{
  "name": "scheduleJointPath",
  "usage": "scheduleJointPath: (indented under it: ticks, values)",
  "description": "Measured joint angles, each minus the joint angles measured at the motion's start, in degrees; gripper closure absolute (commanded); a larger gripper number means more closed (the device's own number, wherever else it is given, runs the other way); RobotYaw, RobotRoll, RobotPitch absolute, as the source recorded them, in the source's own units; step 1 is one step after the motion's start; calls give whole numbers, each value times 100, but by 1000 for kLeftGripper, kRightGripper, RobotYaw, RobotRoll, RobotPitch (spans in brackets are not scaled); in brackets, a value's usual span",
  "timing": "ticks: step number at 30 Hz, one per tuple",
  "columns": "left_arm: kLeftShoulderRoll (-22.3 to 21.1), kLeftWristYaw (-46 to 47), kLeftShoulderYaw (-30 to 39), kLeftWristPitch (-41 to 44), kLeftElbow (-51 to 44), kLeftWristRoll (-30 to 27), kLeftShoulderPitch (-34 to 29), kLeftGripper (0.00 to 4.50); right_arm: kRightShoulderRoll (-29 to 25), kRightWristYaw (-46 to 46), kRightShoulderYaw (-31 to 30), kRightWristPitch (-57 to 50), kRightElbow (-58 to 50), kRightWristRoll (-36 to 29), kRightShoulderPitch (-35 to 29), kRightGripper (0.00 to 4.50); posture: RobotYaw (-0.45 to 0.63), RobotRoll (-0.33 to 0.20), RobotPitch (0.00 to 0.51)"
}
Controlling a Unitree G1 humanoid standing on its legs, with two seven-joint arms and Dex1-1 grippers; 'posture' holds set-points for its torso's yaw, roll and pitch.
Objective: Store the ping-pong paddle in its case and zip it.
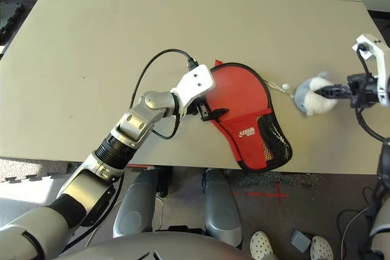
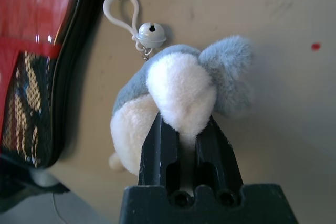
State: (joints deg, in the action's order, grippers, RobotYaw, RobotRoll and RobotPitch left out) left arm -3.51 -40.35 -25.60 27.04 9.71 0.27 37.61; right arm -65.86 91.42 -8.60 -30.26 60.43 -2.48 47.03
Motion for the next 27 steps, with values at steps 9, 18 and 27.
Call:
scheduleJointPath:
  ticks: [9, 18, 27]
  values:
    - [93, 10, 1, -115, 209, 0, 78, 0, -1920, 98, -1058, -596, -2807, -2962, -2189, 4500, -161, 0, 277]
    - [139, 10, -6, -190, 285, 0, 105, 0, -2559, 92, -1286, -411, -4009, -4010, -3208, 4500, -163, 0, 275]
    - [184, 32, -2, -263, 452, 1, 178, 0, -2792, 92, -1317, -51, -4385, -4039, -3668, 4156, -169, 0, 270]
